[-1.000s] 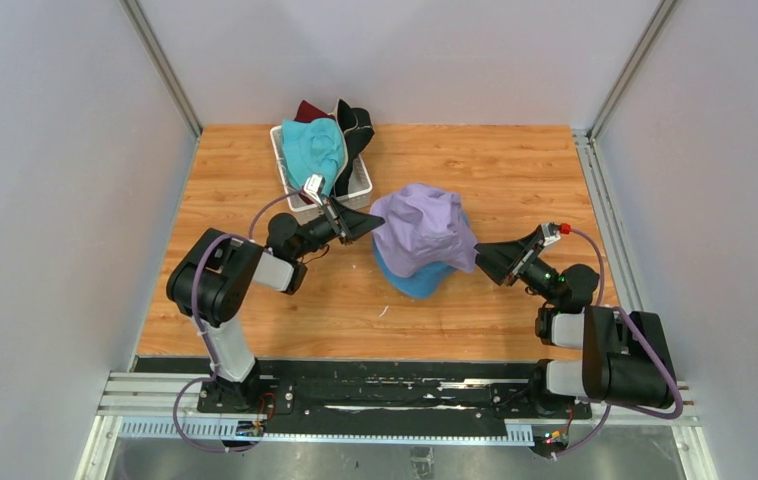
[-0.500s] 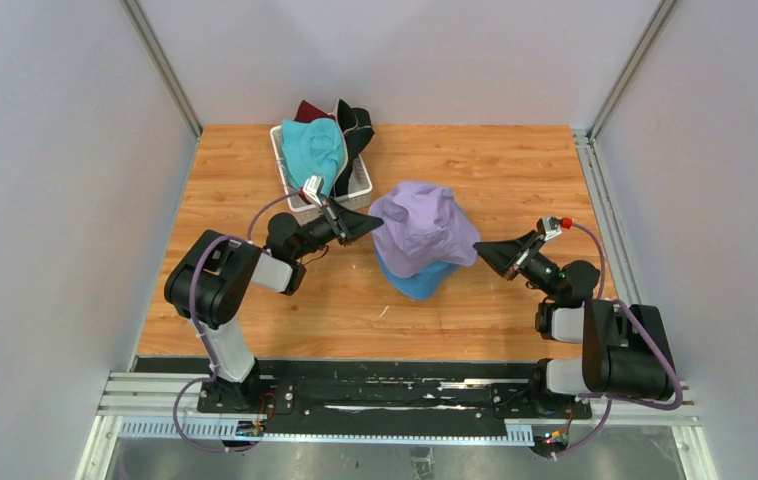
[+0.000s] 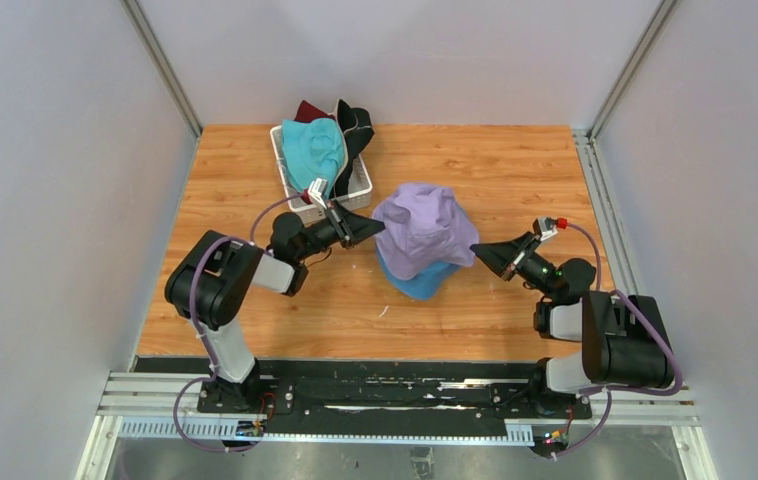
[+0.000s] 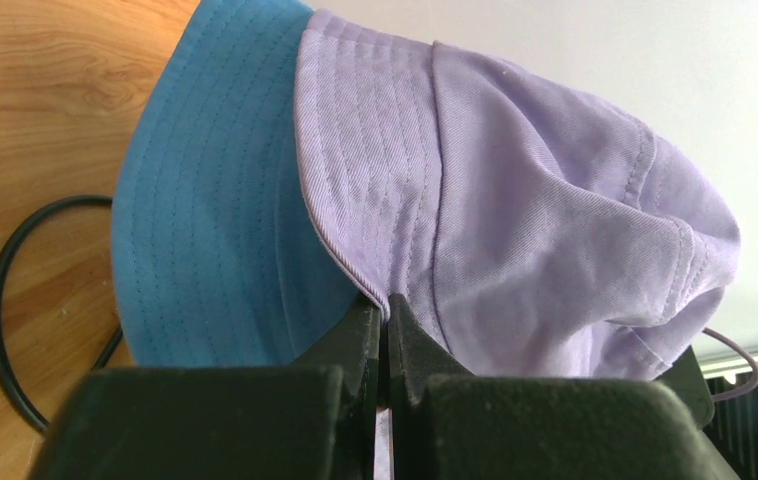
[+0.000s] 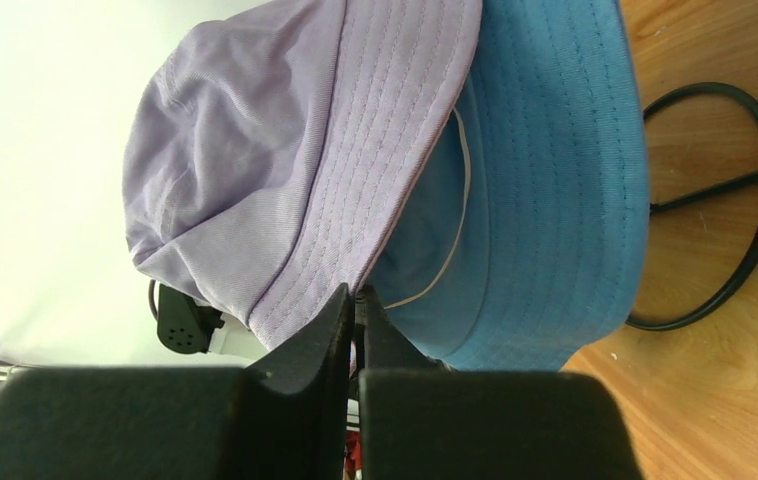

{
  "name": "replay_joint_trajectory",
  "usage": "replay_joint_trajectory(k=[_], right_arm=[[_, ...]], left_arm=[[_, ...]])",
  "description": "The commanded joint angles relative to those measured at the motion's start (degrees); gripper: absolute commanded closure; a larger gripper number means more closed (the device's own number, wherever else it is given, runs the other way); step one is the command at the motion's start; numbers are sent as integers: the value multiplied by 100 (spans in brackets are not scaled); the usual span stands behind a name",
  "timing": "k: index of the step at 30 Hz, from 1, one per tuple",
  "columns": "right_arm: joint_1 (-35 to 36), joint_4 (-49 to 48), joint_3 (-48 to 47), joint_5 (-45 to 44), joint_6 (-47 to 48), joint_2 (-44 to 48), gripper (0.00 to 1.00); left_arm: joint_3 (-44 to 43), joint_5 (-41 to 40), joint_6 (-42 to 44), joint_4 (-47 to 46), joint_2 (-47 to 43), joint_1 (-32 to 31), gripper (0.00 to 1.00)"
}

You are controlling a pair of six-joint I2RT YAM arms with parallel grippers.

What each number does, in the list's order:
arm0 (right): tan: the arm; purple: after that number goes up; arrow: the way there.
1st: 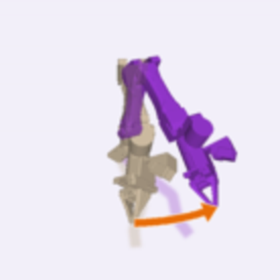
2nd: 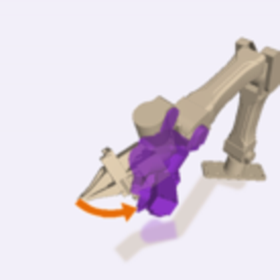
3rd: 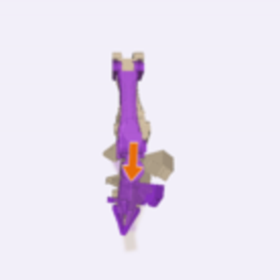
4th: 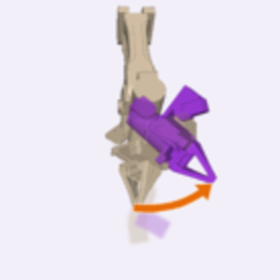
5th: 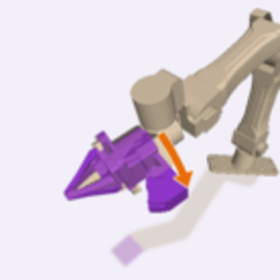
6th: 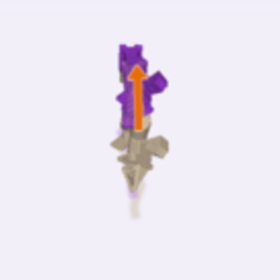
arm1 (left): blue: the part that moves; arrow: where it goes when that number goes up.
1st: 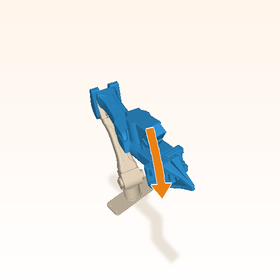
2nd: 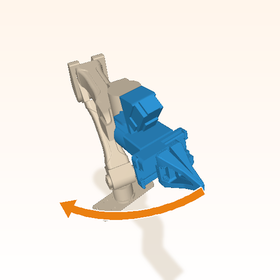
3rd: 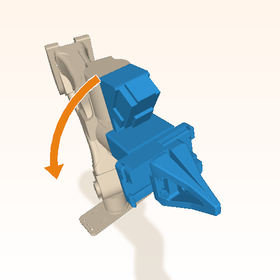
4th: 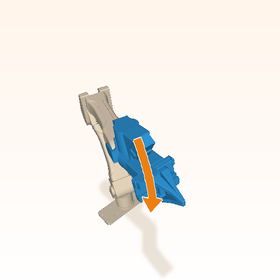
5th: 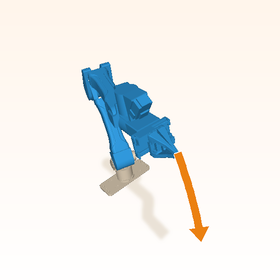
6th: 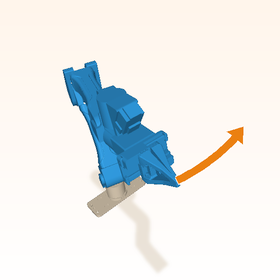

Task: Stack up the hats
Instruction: Stack the hat on the hat.

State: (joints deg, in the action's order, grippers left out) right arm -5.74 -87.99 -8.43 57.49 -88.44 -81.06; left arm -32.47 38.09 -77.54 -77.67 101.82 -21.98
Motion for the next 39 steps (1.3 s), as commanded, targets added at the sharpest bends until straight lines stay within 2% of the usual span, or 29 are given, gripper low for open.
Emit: replay_joint_trajectory(k=[1,7,11,15,19,21,25,33,39], right_arm=[[73,-285,-42,57,189,-30,100],[64,-251,193,133,253,308,99],[60,243,209,178,288,886,100],[-10,1935,199,221,1010,1751,99],[-86,4743,-28,60,2349,2956,99],[-145,5696,-141,-170,2826,3395,99],[-312,5809,-111,-303,2871,3342,99],[-336,4735,-247,-308,2830,2096,99],[-347,4599,-629,-112,2825,1728,99]], left_arm=[[-61,-78,408,425,-272,-96,100],[-26,-157,543,992,-799,-141,100],[-191,-353,960,2050,-1317,-277,100],[-339,-514,1274,2842,-1618,-435,100],[-303,-567,1309,2989,-1602,-532,100],[-270,-627,1344,3003,-1551,-544,100],[-314,-664,1366,2992,-1376,-544,100],[-580,-710,1504,3112,-947,-492,100],[-767,-603,1295,2852,-618,-307,100]])
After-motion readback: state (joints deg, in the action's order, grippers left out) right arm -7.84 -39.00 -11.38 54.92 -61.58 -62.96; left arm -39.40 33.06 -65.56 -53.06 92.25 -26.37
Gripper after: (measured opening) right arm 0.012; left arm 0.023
